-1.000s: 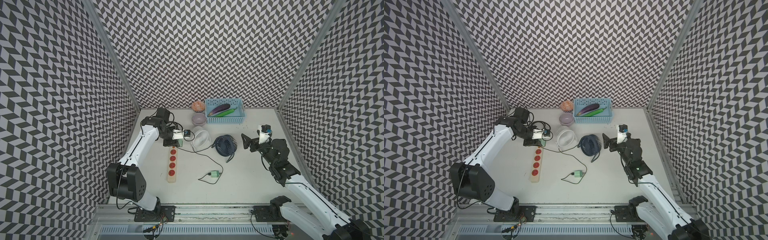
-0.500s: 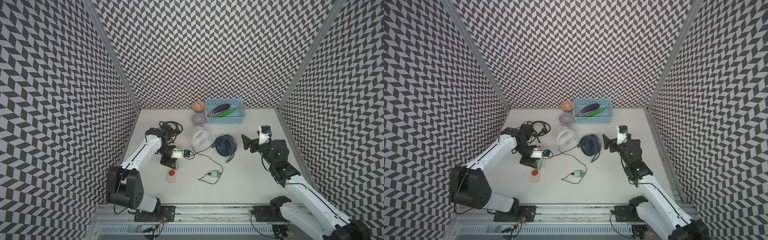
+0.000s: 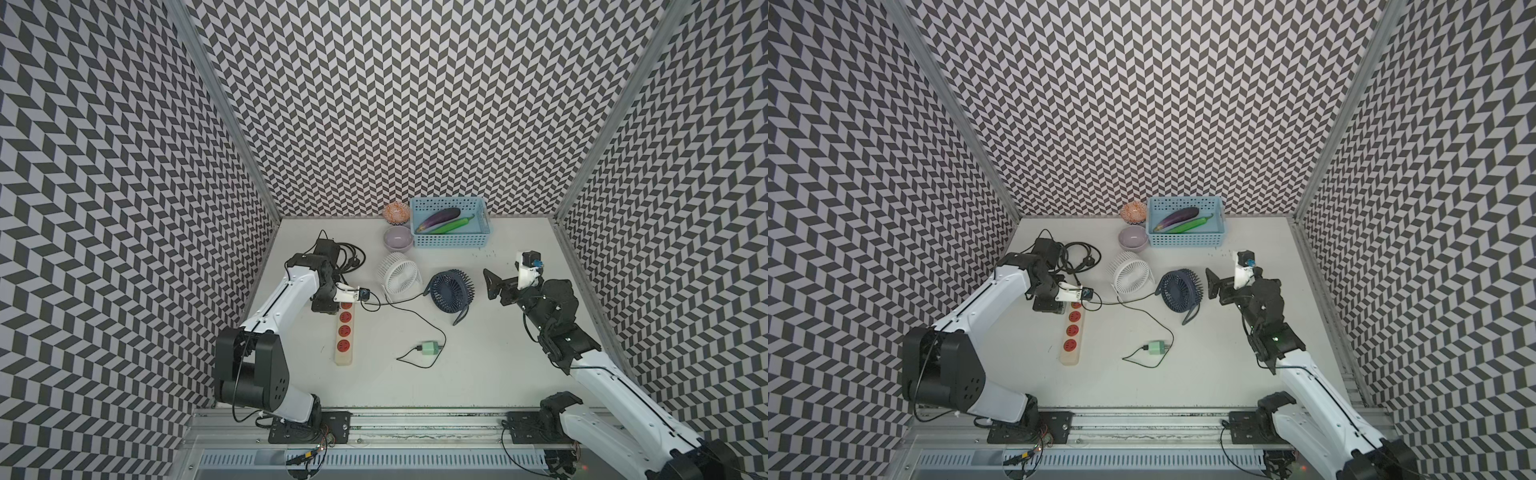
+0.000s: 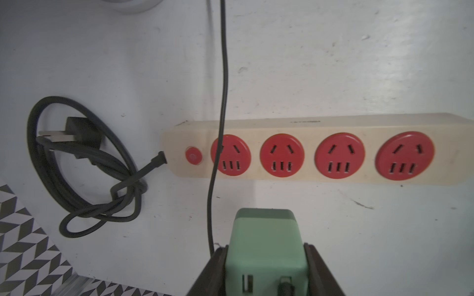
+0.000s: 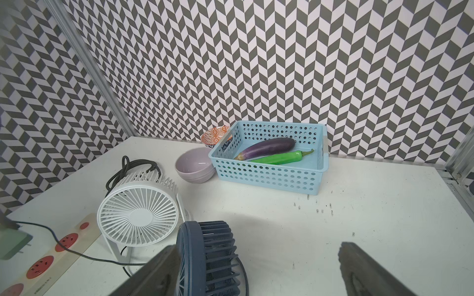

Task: Plug the desk fan into the power strip
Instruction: Insert the plug into the socket.

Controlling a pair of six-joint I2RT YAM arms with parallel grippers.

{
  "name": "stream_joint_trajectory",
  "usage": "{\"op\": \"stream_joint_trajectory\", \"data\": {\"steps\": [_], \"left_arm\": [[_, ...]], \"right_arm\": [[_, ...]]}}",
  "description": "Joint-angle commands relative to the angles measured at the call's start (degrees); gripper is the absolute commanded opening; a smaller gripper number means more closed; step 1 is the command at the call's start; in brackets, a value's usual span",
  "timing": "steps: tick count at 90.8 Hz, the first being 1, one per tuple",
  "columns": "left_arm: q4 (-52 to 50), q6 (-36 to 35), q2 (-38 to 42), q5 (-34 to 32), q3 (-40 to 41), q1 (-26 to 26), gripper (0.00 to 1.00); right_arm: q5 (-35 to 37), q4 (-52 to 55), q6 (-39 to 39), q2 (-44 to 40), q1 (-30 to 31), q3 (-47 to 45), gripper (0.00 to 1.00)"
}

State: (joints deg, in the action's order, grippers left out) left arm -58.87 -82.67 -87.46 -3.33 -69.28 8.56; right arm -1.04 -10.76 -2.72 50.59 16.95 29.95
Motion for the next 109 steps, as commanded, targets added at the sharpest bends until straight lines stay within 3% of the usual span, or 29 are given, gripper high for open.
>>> {"op": "stream_joint_trajectory", "data": {"steps": [1,22,109], "left_arm": [[3.7,-0.8,-1.6,1.1,-2.5,-0.7,0.00],[2.8,-4.5,-5.8,9.4,-7.3,-2.6,0.00],[-1.2,-8.9,-12.4,13.0,-8.8,-5.0,0.00]], "right_arm": [[0.3,-3.1,0.2,-0.2,-0.3,0.0,1.00],[-0.1,-3.2,0.1,0.4,-0.3,0.1,1.00],[-0.2,-3.6,0.3,-0.1,-0.3,-0.8,1.00]]}}
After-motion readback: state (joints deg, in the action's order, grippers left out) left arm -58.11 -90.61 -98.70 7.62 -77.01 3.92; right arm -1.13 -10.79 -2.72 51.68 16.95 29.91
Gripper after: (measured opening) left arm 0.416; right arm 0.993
